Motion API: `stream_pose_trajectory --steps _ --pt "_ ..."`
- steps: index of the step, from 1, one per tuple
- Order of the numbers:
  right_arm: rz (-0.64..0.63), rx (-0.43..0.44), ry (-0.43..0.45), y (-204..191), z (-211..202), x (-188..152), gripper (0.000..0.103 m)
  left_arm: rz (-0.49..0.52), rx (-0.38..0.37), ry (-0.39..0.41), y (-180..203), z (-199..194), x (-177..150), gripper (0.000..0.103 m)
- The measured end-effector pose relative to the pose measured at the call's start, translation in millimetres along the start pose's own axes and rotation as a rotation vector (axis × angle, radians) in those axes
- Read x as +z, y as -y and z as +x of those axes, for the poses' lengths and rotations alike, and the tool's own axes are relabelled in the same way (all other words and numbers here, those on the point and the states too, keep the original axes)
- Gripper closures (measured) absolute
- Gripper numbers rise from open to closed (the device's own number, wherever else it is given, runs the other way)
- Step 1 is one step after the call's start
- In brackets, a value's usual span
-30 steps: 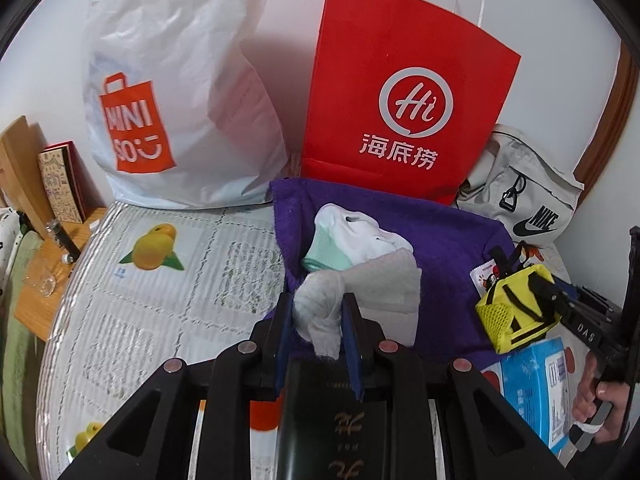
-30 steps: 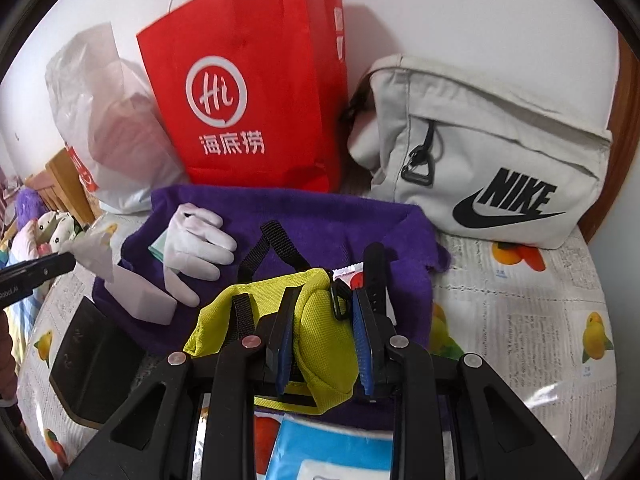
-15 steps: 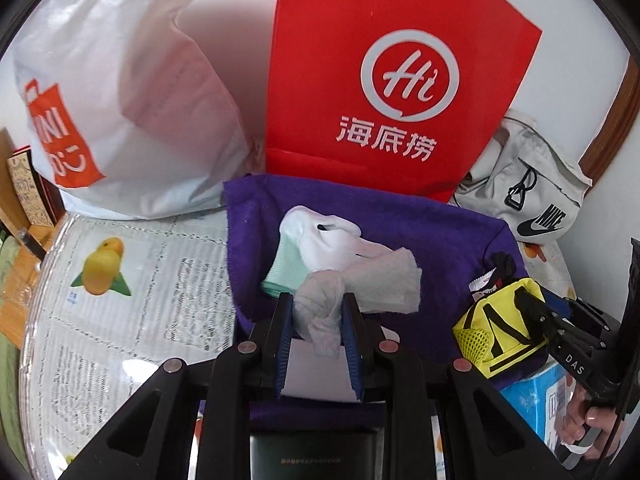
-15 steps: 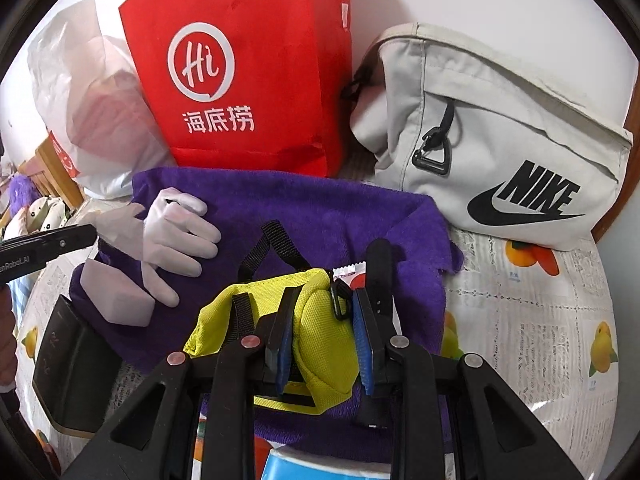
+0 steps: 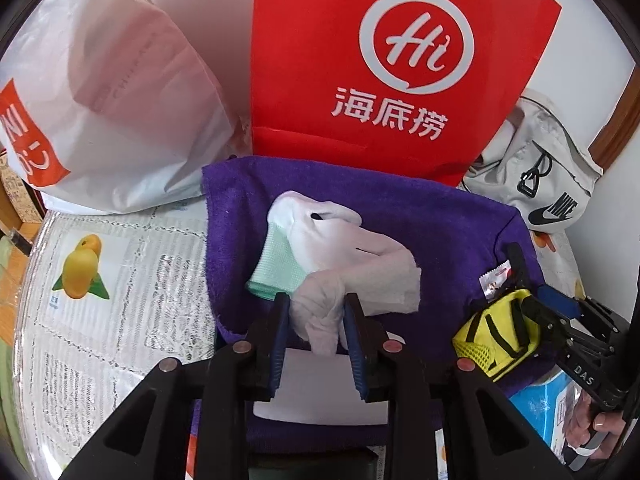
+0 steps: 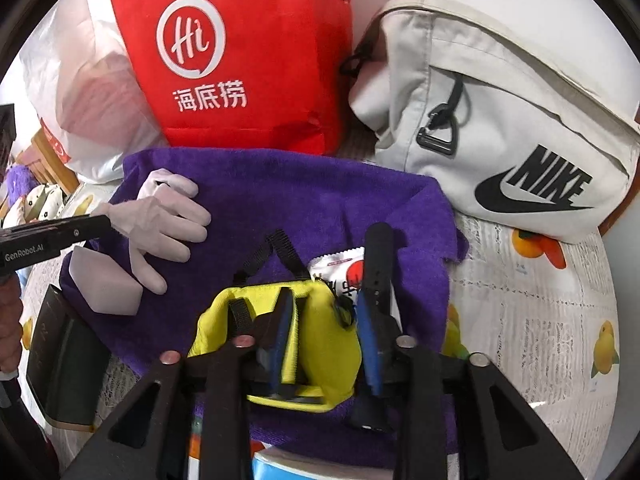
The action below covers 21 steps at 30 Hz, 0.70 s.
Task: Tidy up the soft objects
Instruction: 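Carry the white item and yellow pouch onto the purple towel and open both tools, then grasp the green snack packet with the right tool while the left tool approaches the white mesh bag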
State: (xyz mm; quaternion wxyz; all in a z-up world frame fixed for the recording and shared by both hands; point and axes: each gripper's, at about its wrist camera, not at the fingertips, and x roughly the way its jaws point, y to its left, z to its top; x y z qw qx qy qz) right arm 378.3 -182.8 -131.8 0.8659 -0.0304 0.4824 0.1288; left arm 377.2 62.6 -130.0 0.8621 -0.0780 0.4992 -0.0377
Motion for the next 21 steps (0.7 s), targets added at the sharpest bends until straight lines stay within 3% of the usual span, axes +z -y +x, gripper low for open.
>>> stream_pose_trajectory --steps 4,7,12,17,21 --pt "0.011 -0.004 0.045 4 -19 -4 0.047 -0.006 0.010 -0.001 0 -1 -1 0.055" --pt "0.011 -0.022 0.073 3 -36 -9 0.041 -0.021 0.011 0.009 -3 -10 -3 0.052" --pt "0.001 -0.012 0.118 -6 -72 -24 0.040 -0.061 0.020 0.051 -12 -38 -14 0.051" --pt "0.006 0.022 0.170 -20 -116 -57 0.029 -0.091 0.024 0.178 -18 -85 -36 0.051" --pt "-0.010 0.035 0.172 -32 -142 -86 0.026 -0.099 0.013 0.171 -20 -108 -54 0.051"
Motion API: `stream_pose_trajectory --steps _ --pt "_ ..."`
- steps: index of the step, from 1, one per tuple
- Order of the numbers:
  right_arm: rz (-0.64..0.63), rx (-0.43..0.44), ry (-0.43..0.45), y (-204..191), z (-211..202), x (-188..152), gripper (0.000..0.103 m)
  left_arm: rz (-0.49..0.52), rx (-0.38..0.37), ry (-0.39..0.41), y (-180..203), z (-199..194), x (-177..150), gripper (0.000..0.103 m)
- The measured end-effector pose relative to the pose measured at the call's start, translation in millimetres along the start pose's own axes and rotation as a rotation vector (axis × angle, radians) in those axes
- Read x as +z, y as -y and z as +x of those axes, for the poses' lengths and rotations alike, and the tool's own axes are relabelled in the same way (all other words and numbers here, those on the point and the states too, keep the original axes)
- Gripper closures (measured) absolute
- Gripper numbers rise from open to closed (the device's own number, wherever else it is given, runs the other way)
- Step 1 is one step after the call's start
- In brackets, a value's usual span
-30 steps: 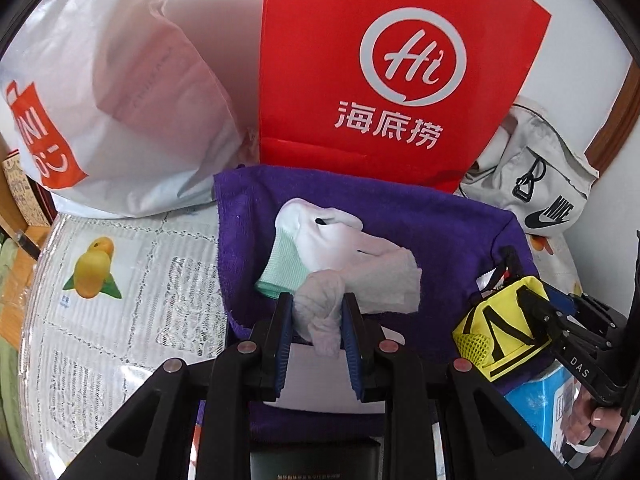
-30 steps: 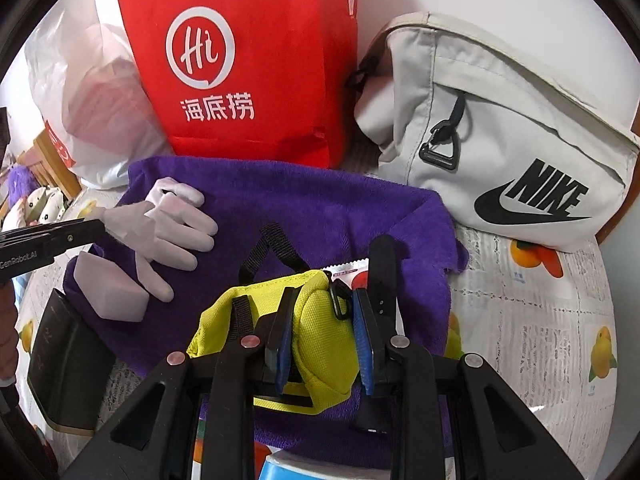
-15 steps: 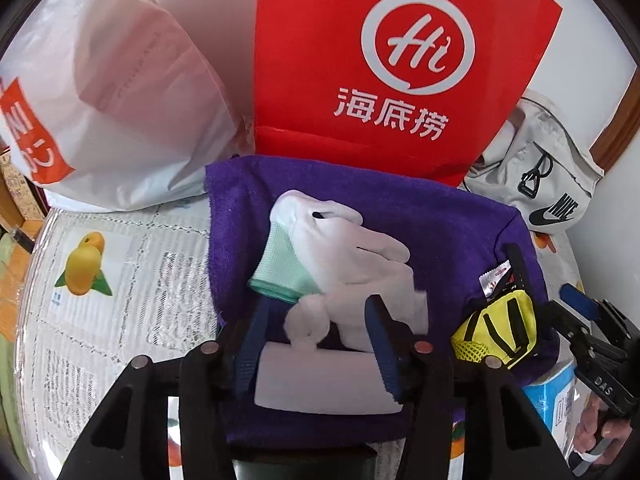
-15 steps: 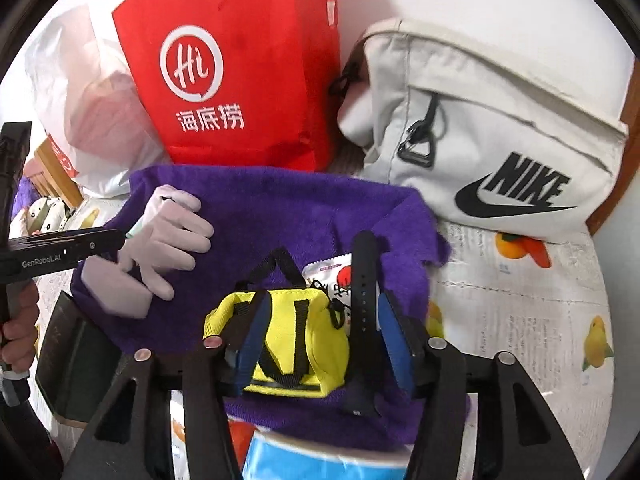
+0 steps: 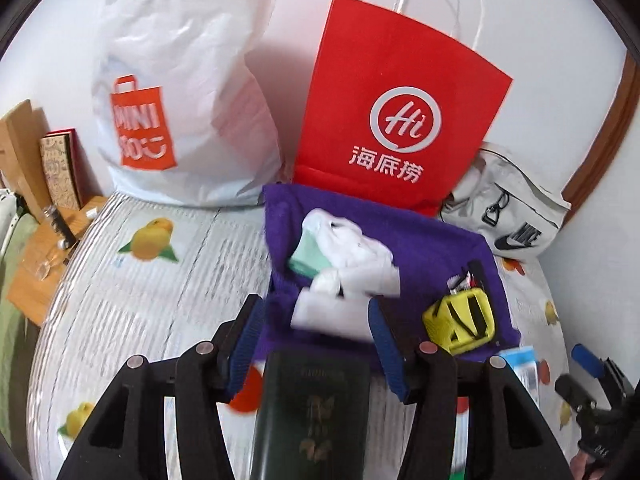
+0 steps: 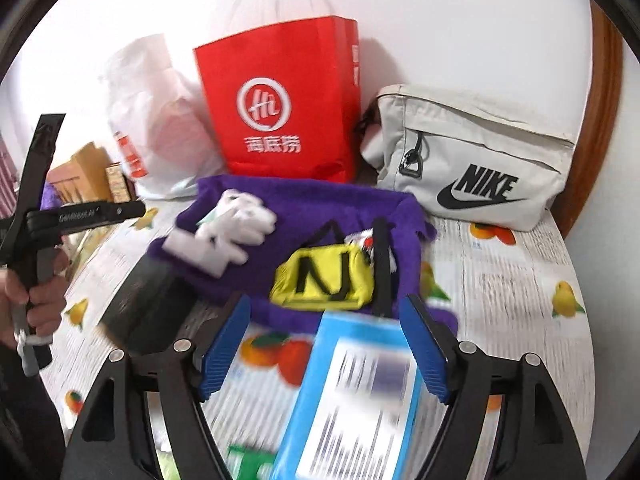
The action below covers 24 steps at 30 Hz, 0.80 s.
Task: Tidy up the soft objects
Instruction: 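Grasp the green snack packet with the right tool while the left tool approaches the white mesh bag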
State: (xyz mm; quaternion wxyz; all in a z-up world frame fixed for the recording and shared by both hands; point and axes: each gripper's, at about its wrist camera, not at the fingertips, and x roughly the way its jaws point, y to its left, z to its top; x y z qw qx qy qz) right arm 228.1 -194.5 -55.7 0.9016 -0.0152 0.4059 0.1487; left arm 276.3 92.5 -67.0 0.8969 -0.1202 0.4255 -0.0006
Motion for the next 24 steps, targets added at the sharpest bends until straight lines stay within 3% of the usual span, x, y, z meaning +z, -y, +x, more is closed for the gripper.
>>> stream_pose_trajectory --steps 8,11,14,18,24 --pt "0.039 0.063 -0.039 -15 -48 -64 0.026 -0.014 0.043 -0.008 -8 -43 -42 0.050" --pt "0.003 0.039 -0.058 -27 -54 -85 0.026 -0.006 0.051 -0.012 -8 -53 -60 0.050" --pt "-0.006 0.047 -0.091 -36 -51 -107 0.029 -0.004 0.051 -0.018 -11 -61 -79 0.050" --pt "0.010 0.085 -0.162 -44 -33 -133 0.044 -0.025 0.056 -0.026 -23 -68 -99 0.049" --pt "0.006 0.058 -0.210 -48 -11 -149 0.044 -0.035 0.070 -0.026 -38 -79 -124 0.046"
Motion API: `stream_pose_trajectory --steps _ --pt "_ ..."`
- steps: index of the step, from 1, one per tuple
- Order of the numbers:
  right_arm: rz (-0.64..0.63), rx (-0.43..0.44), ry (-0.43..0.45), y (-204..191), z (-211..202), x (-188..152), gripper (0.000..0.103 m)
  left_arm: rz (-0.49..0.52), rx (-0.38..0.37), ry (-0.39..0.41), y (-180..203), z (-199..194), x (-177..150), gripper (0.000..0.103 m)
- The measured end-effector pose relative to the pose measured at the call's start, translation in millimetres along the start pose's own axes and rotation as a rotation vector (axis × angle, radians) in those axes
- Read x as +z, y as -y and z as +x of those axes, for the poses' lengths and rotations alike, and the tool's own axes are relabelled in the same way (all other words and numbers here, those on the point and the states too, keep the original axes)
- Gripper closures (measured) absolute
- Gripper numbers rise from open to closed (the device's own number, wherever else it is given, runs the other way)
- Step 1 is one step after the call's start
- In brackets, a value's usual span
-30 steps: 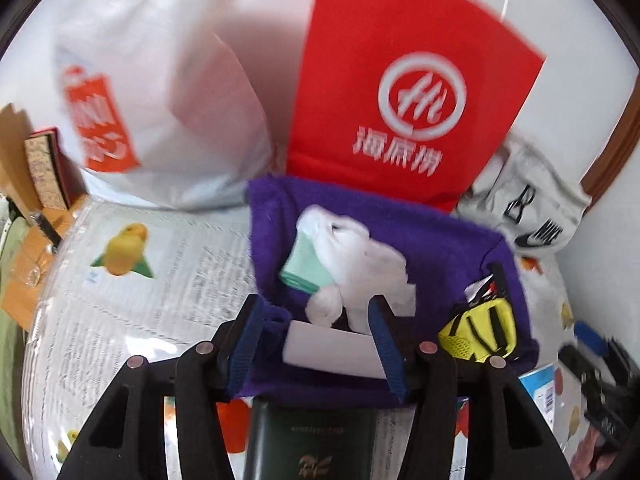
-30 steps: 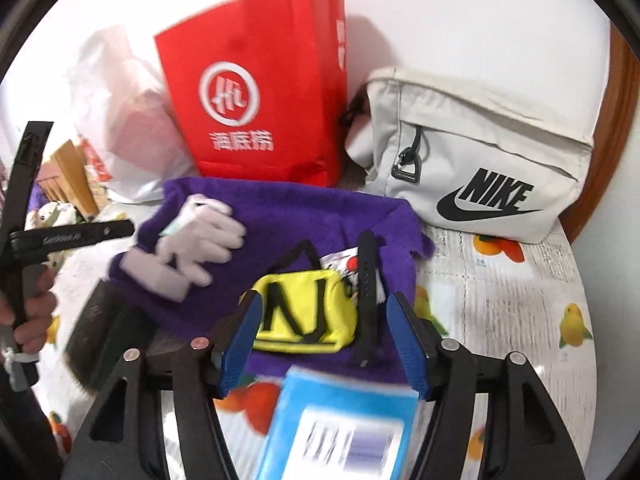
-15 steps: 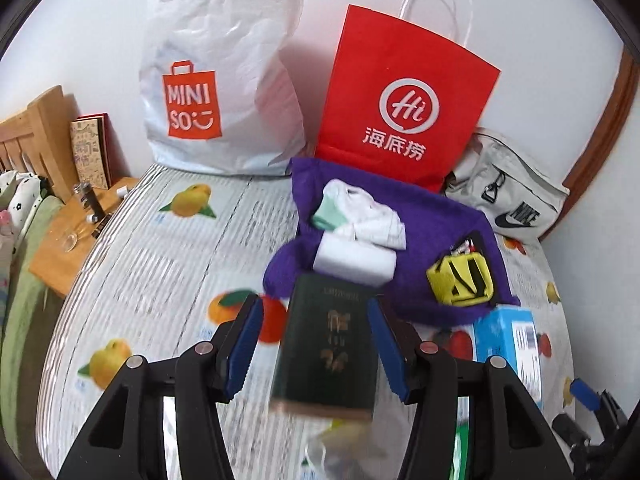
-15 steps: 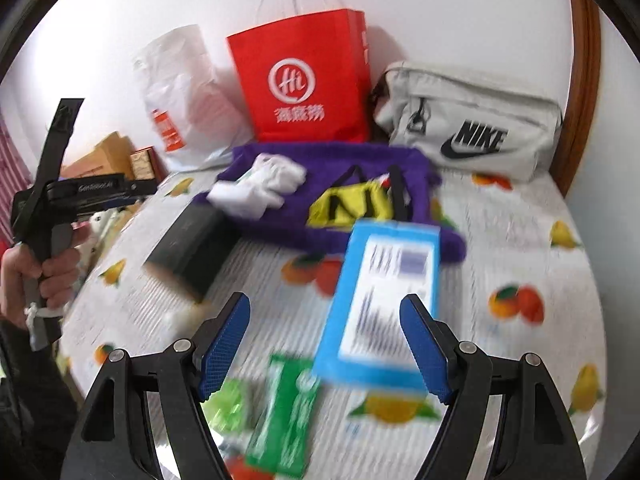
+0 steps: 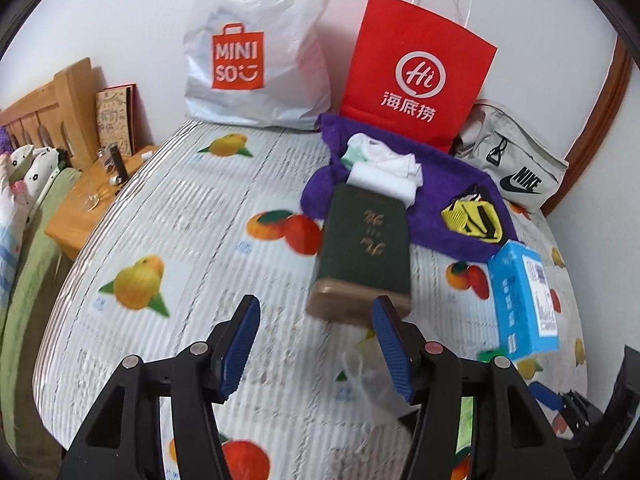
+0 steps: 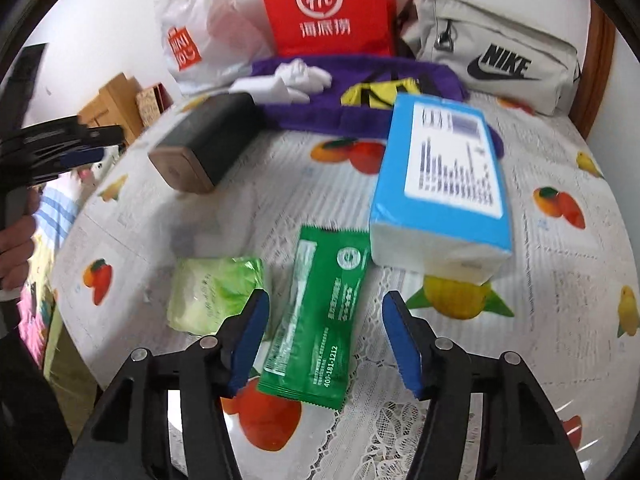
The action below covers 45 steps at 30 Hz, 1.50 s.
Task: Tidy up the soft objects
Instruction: 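Grasp the green snack packet with the right tool while the left tool approaches the white mesh bag, then grasp the white mesh bag with the left tool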
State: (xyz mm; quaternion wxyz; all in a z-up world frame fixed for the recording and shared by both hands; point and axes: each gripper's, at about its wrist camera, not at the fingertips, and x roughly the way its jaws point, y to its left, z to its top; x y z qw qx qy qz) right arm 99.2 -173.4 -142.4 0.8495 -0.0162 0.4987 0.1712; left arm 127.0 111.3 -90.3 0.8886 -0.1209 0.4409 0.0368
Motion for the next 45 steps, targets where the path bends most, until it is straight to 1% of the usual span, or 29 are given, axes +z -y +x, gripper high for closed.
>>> stream_pose_trajectory --steps 3,6,8,12,14,15,16,17,19,22,27,31,33,36,39,41,44,45 --pt "-0.003 -0.011 -0.016 -1 10 -3 0.044 -0.015 -0.006 0.003 -9 -1 -11 0.045" --pt "0.002 -0.011 -0.028 -2 17 -4 0.044 -0.017 -0.006 -0.025 -15 3 -18 0.045" --pt "0.008 -0.014 -0.025 -2 21 -3 0.044 -0.011 -0.010 -0.030 -17 3 -21 0.045" --pt "0.001 -0.047 -0.024 -5 30 -3 0.043 -0.008 -0.011 -0.031 -20 2 -22 0.044" --pt "-0.045 -0.079 -0.021 -12 32 -4 0.044 0.004 -0.018 -0.032 -17 3 -25 0.041" --pt "-0.063 -0.093 -0.015 -14 32 -5 0.049 0.012 -0.022 -0.033 -15 4 -27 0.041" --pt "-0.075 -0.105 -0.006 -15 32 -6 0.058 0.020 -0.027 -0.036 -13 6 -29 0.041" --pt "-0.068 -0.105 0.001 -12 31 -6 0.062 0.031 -0.035 -0.042 -10 8 -31 0.041" --pt "-0.025 -0.068 0.004 -3 27 -7 0.070 0.058 -0.044 -0.064 -2 16 -37 0.041" --pt "-0.005 -0.036 0.018 2 17 -11 0.073 0.087 -0.064 -0.083 8 27 -44 0.040" --pt "-0.042 -0.030 0.046 -4 -4 -24 0.073 0.100 -0.086 -0.137 25 56 -51 0.039" --pt "-0.045 -0.022 0.059 -1 -16 -32 0.073 0.114 -0.096 -0.151 38 72 -50 0.028" --pt "-0.038 -0.028 0.056 3 -18 -35 0.073 0.120 -0.084 -0.155 46 78 -50 0.023" --pt "-0.028 -0.047 0.056 13 -22 -40 0.073 0.155 -0.053 -0.147 59 85 -50 0.019" --pt "-0.014 -0.081 0.045 26 -20 -45 0.073 0.190 0.012 -0.124 70 92 -52 0.019" --pt "0.012 -0.084 0.037 37 -14 -46 0.073 0.238 0.061 -0.111 79 95 -55 0.018" --pt "0.034 -0.084 0.043 45 -4 -43 0.073 0.254 0.068 -0.089 82 95 -58 0.018" --pt "0.036 -0.081 0.043 47 0 -42 0.073 0.261 0.067 -0.088 82 95 -58 0.020"
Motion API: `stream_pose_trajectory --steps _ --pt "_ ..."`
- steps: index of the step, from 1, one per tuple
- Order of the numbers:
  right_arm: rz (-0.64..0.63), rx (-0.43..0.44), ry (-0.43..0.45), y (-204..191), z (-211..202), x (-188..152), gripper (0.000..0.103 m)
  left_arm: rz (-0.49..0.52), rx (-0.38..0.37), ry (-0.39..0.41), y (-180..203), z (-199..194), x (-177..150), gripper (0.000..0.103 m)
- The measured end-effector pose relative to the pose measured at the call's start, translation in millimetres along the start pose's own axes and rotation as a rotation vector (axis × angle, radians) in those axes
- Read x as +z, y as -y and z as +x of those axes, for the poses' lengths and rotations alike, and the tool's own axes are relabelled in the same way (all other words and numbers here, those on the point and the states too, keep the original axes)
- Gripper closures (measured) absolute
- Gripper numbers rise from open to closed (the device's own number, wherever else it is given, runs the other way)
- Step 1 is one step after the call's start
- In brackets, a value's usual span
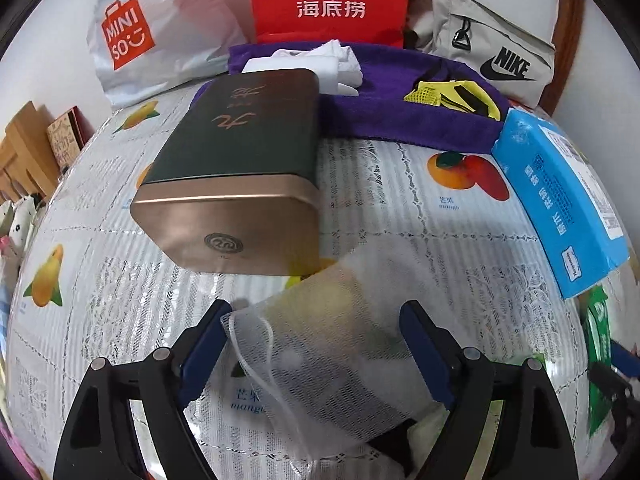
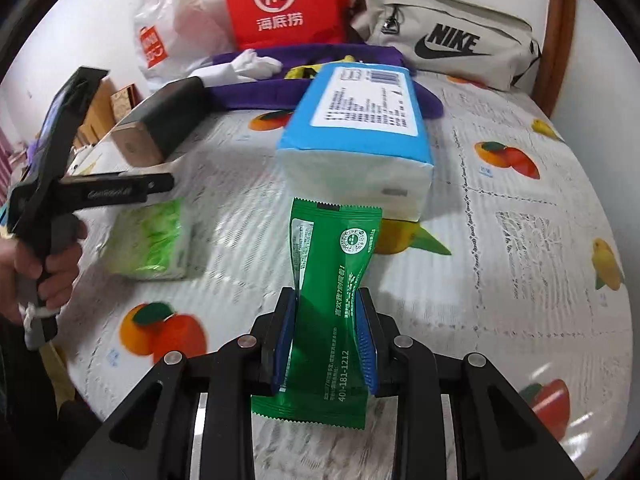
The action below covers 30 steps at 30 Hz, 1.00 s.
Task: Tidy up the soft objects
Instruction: 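Grasp the white mesh bag with the left tool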
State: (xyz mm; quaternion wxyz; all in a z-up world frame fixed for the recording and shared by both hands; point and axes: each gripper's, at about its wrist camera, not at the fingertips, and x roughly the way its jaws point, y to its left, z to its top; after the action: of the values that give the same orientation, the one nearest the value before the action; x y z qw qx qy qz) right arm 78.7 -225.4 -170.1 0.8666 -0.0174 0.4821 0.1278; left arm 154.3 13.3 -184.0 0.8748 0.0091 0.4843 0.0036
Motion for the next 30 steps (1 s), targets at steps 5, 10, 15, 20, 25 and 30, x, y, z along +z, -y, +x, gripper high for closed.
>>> stream_pose_trajectory --steps 5,10,15,20,25,30 --pt "-0.028 0.032 0.014 -9 8 11 0.075 0.012 -0.015 0.031 -1 -5 2 0.052" --pt "-0.035 0.039 0.017 -14 8 10 0.075 0.020 -0.030 0.036 -1 -6 4 0.078" --pt "-0.040 0.042 0.009 -14 0 2 0.075 -0.007 -0.073 0.048 -11 -12 4 0.092" --pt "-0.029 0.029 0.000 -10 -9 -2 0.075 -0.082 -0.170 0.059 -30 -27 3 0.093" --pt "-0.021 0.020 0.025 -9 -24 2 0.075 -0.117 -0.182 0.080 -42 -46 -4 0.093" --pt "-0.008 0.053 0.057 -10 -40 8 0.075 -0.153 -0.180 0.088 -55 -61 -12 0.093"
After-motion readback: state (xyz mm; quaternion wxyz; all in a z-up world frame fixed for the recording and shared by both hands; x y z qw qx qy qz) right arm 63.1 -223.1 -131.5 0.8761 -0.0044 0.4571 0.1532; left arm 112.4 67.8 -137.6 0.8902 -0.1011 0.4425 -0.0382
